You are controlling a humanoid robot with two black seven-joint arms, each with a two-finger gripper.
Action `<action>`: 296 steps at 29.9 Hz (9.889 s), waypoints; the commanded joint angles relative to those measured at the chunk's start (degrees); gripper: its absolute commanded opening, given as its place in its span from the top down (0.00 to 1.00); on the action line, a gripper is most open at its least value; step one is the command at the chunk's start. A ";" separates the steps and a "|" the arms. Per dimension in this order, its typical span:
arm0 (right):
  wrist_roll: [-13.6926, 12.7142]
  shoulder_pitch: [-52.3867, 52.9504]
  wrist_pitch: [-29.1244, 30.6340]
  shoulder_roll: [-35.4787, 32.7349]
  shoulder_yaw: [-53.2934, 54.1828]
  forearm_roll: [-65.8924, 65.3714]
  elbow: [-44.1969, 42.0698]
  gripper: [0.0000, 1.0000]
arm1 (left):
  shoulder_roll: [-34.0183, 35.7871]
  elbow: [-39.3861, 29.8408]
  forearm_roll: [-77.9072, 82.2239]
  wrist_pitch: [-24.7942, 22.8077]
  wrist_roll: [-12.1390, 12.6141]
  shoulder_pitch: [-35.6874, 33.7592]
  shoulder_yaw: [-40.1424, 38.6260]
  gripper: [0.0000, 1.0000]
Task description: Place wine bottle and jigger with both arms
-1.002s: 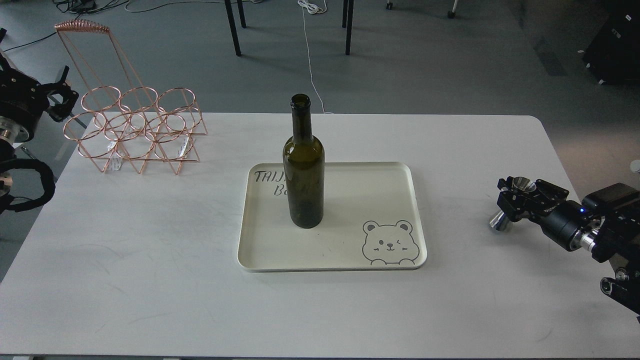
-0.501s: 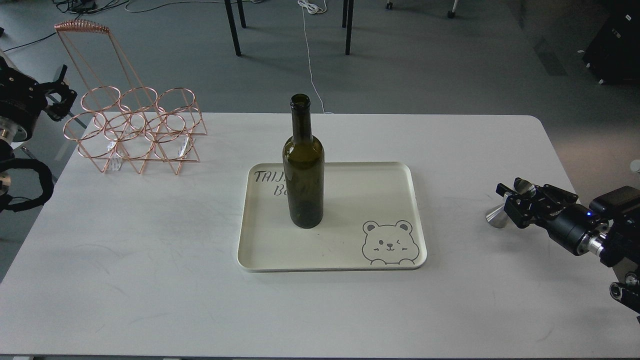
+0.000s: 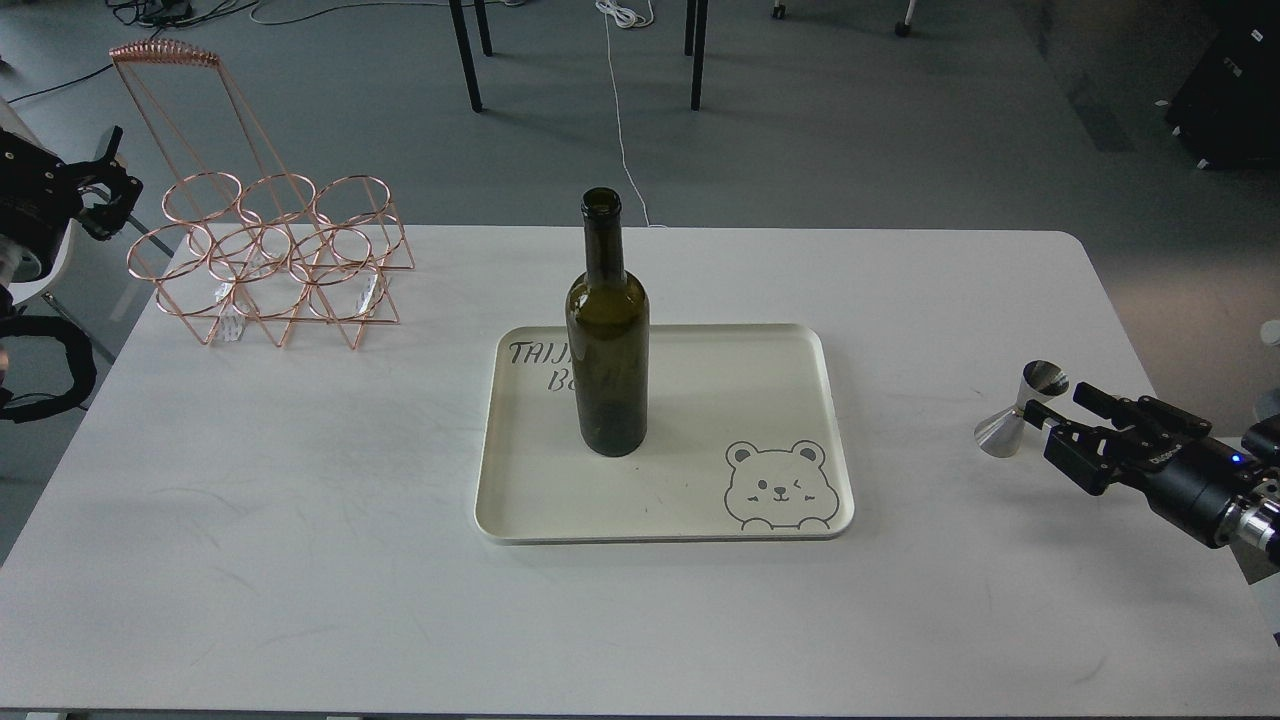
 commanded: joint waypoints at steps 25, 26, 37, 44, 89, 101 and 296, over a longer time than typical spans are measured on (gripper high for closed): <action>0.00 25.49 8.21 1.47 1.21 48.93 0.72 0.24 | 3.51 -2.18 1.96 -0.88 0.71 -0.18 1.06 0.02; 0.00 25.76 9.71 3.06 2.17 50.69 -2.01 0.24 | 4.56 -3.15 3.45 -1.06 0.71 -0.18 1.06 0.02; 0.00 25.50 36.41 20.99 18.96 71.44 -37.24 0.24 | 16.26 -14.57 28.67 -4.71 -1.05 -0.36 0.09 0.02; 0.00 25.50 52.15 25.58 25.03 81.80 -47.74 0.17 | 22.68 -33.02 46.68 -4.71 -1.32 -0.18 0.00 0.02; -0.84 24.79 56.00 24.96 26.62 93.60 -47.74 0.04 | -7.47 -45.43 132.31 14.76 0.09 -3.52 0.97 0.19; -0.67 24.79 56.00 24.96 26.53 93.60 -47.65 0.04 | -8.52 -45.35 133.10 15.29 0.18 -2.99 1.15 0.37; -12.44 11.43 56.00 26.37 31.19 106.78 -47.91 0.01 | -5.18 8.00 -2.42 -3.96 -4.22 0.70 3.87 0.01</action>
